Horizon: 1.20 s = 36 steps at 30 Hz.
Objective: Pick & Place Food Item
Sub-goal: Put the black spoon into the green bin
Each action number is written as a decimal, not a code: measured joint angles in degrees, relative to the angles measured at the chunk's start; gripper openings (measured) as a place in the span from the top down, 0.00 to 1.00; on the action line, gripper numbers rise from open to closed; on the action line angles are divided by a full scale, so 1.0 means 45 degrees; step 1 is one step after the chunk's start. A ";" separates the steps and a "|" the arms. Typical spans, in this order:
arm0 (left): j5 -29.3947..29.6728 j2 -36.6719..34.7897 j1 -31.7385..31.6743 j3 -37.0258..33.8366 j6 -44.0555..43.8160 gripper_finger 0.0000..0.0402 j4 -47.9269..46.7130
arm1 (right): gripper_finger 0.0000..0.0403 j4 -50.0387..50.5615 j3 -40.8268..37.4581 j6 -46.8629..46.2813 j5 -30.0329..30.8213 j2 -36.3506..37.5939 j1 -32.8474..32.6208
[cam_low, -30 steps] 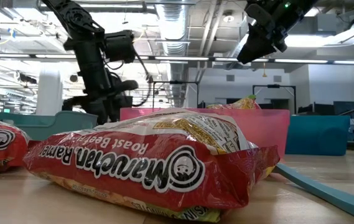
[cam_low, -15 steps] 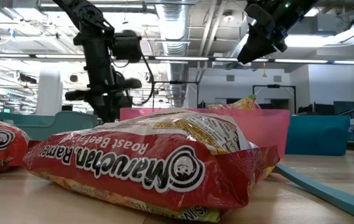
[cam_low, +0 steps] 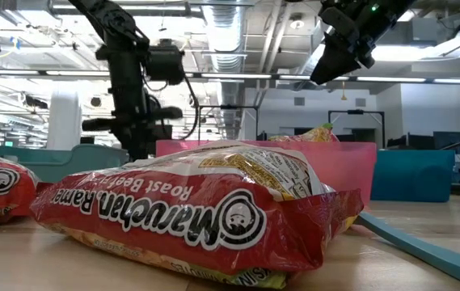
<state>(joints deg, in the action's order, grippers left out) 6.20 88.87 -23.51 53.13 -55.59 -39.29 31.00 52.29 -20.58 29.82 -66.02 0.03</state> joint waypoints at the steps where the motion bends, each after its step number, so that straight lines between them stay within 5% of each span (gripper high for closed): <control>1: 0.0004 -0.0190 0.0000 -0.0019 0.0000 0.97 -0.0018 | 0.71 0.0005 0.0000 0.0000 0.0000 0.0000 0.0000; 23: 0.0432 0.0485 -0.0158 -0.0119 -0.0065 0.67 0.0180 | 0.71 0.0063 0.0000 -0.0005 0.0000 0.0000 0.0000; 36: 0.0520 0.1192 -0.0010 -0.0263 -0.1202 0.71 0.0359 | 0.71 0.0142 0.0000 -0.0102 -0.0015 0.0000 -0.0084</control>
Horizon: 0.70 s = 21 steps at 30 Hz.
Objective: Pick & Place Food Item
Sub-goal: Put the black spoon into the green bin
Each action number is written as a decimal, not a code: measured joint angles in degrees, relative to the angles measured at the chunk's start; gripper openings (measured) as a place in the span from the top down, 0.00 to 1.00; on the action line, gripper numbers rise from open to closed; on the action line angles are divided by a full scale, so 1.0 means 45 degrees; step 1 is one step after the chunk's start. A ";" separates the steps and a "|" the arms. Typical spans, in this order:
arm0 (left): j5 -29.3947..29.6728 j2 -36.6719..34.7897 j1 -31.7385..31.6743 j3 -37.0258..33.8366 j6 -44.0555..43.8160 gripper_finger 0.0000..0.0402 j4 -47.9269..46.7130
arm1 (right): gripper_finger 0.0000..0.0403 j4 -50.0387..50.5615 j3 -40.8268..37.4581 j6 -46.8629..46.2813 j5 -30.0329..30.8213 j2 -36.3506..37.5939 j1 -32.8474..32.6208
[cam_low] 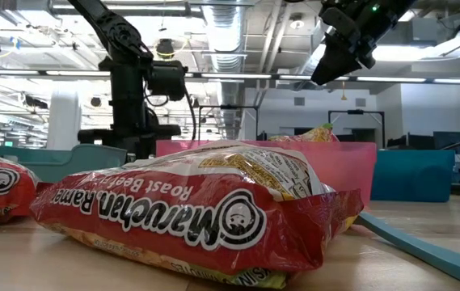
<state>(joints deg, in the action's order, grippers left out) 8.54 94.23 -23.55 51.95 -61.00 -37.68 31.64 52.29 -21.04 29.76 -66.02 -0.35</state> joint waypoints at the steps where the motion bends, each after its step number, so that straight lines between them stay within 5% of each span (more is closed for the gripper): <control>1: 0.0005 0.0023 0.0000 -0.0063 -0.0184 0.71 -0.0004 | 0.71 0.0013 0.0000 0.0000 -0.0001 0.0000 -0.0003; 21: 0.0005 0.0021 -0.0005 -0.0264 -0.0323 0.73 0.0842 | 0.71 -0.0079 0.0000 -0.0005 0.0010 0.0000 -0.0003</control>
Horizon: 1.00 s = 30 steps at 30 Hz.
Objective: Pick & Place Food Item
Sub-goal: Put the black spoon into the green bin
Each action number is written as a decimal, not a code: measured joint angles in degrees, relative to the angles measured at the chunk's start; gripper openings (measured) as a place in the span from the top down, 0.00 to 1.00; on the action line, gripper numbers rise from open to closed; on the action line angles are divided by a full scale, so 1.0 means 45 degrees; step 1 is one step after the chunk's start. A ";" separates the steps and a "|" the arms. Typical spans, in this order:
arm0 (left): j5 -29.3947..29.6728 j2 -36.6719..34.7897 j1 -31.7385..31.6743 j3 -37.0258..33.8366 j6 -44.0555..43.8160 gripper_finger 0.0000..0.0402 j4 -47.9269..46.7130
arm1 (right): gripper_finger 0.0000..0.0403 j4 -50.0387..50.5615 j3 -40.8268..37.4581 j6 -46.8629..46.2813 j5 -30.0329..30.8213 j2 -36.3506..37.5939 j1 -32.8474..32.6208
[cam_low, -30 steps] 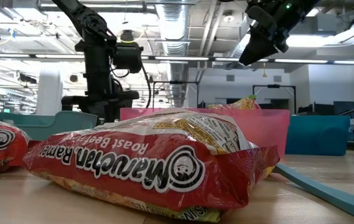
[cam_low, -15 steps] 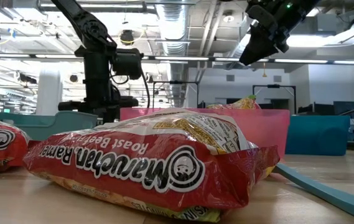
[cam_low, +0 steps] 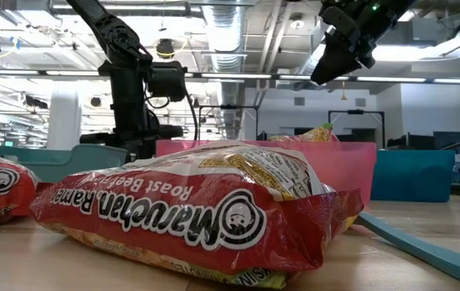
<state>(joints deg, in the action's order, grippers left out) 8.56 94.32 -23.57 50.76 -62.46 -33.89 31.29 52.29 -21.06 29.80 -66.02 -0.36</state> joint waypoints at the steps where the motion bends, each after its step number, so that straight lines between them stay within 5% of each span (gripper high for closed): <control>1: 0.0001 0.0000 0.0000 0.0000 0.0000 0.73 0.0000 | 0.71 0.0000 0.0000 0.0000 0.0000 0.0000 0.0000; 18: 0.0364 0.0074 0.0160 -0.0005 0.0130 0.74 0.0142 | 0.71 -0.0003 0.0000 0.0000 0.0010 0.0000 0.0000; 30: 0.0229 0.0029 0.0334 -0.0010 0.0447 0.91 0.0126 | 0.71 -0.0005 0.0000 0.0000 0.0010 0.0000 0.0000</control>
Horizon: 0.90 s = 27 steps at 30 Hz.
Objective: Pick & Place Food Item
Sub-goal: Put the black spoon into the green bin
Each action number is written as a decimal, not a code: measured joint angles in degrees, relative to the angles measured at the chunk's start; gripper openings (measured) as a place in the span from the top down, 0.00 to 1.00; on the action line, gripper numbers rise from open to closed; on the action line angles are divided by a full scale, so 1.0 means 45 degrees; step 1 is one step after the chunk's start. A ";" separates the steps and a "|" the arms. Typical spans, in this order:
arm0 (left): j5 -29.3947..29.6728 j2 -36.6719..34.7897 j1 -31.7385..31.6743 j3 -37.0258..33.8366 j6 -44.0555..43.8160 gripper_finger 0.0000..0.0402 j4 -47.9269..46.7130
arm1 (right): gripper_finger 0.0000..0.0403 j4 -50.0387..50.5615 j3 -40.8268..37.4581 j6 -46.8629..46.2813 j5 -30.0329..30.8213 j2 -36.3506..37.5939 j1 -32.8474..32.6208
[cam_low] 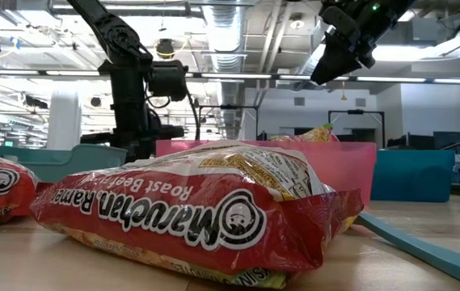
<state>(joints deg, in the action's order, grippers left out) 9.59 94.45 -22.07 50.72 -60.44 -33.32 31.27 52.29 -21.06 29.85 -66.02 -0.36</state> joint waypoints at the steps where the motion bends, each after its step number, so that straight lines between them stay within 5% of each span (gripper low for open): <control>1: -0.0026 0.0000 0.0015 0.0000 0.0011 0.92 -0.0005 | 0.71 0.0005 0.0000 0.0004 0.0000 0.0000 0.0000; 19: -0.0205 0.0003 -0.0028 0.0005 0.0039 0.77 -0.0008 | 0.71 0.0001 0.0000 0.0000 0.0000 0.0000 0.0000; 27: -0.0210 0.0034 -0.0028 -0.0437 0.0039 0.80 0.0792 | 0.71 0.0002 0.0000 0.0000 0.0000 0.0000 0.0002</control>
<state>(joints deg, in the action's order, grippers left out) 8.64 94.61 -22.20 48.75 -60.27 -29.76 31.28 52.29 -21.06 29.85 -66.02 -0.35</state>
